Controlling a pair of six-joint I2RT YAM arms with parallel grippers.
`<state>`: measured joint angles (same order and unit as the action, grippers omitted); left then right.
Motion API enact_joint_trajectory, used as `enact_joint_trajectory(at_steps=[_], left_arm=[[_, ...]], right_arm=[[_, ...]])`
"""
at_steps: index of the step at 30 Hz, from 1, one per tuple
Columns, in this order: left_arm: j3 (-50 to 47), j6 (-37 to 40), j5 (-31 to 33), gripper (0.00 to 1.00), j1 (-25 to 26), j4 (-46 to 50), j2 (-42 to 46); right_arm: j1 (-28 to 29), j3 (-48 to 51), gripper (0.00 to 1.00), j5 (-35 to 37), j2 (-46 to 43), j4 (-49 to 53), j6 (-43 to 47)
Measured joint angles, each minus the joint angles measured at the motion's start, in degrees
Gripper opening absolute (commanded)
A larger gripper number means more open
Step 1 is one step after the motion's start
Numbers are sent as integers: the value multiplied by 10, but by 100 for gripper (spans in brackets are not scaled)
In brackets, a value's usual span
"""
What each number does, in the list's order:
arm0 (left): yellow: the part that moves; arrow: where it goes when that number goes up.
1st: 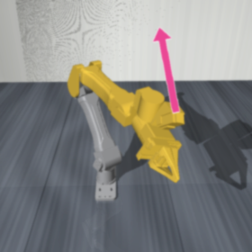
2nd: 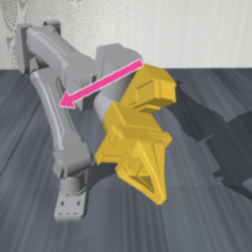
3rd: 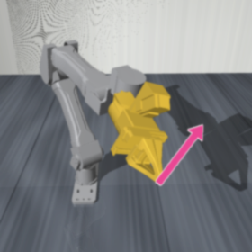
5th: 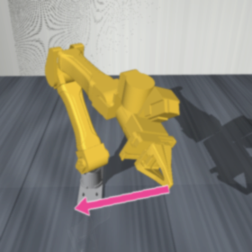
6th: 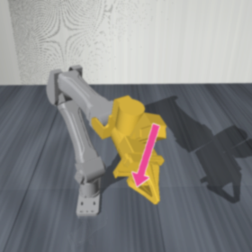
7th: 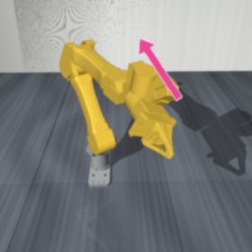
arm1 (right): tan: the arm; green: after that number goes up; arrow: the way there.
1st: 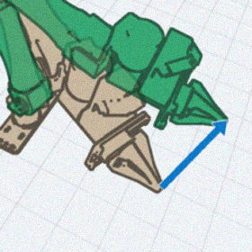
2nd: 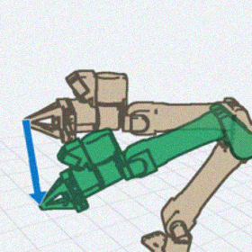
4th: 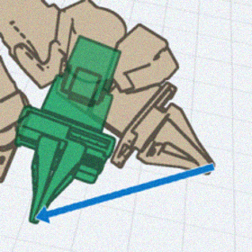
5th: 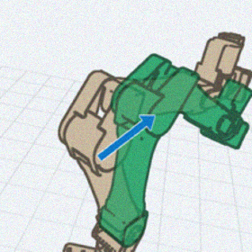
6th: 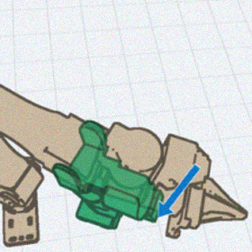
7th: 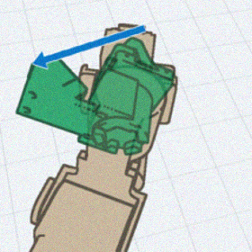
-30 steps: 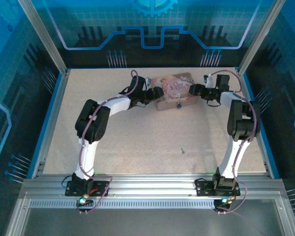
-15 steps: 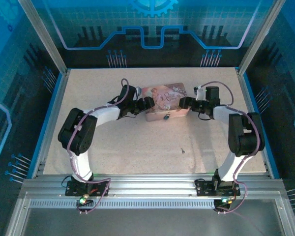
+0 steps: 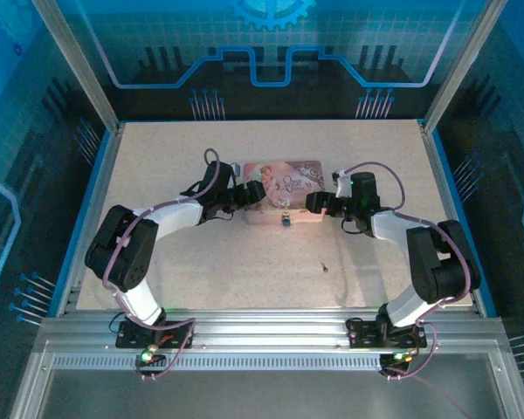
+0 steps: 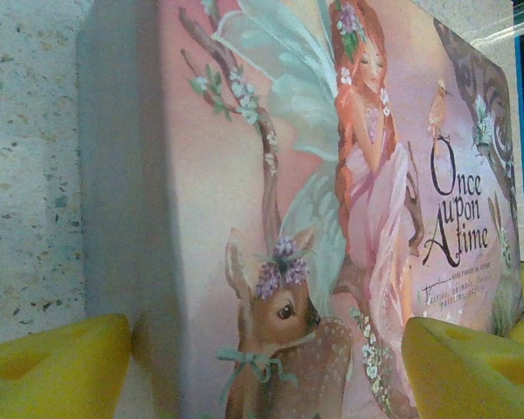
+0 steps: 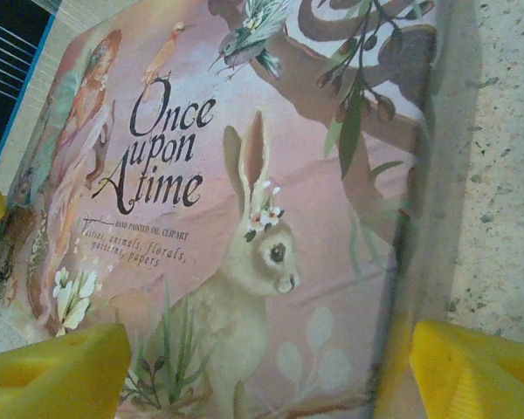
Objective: Unlock a padlock with a key
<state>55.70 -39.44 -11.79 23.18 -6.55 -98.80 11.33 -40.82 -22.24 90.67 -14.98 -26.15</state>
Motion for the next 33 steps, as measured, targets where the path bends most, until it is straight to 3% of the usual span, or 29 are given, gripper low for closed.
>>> enact_joint_trajectory(at_steps=[9, 15, 23, 27, 33], left_arm=[[0, 12, -5, 91, -6, 10, 22], [-11, 24, -4, 93, -27, 22, 82], [-23, 35, 0, 93, -31, 35, 133], [-98, 19, 0, 92, -26, 41, 209], [-159, -13, 0, 92, 5, 46, 289]], right_arm=[[14, 0, 100, 37, -22, 64, -4], [12, 0, 100, 88, -101, 141, 2], [13, -1, 87, 116, -162, 234, 8], [86, 5, 83, 157, -224, 348, -10], [165, 52, 81, 184, -294, 431, -80]])
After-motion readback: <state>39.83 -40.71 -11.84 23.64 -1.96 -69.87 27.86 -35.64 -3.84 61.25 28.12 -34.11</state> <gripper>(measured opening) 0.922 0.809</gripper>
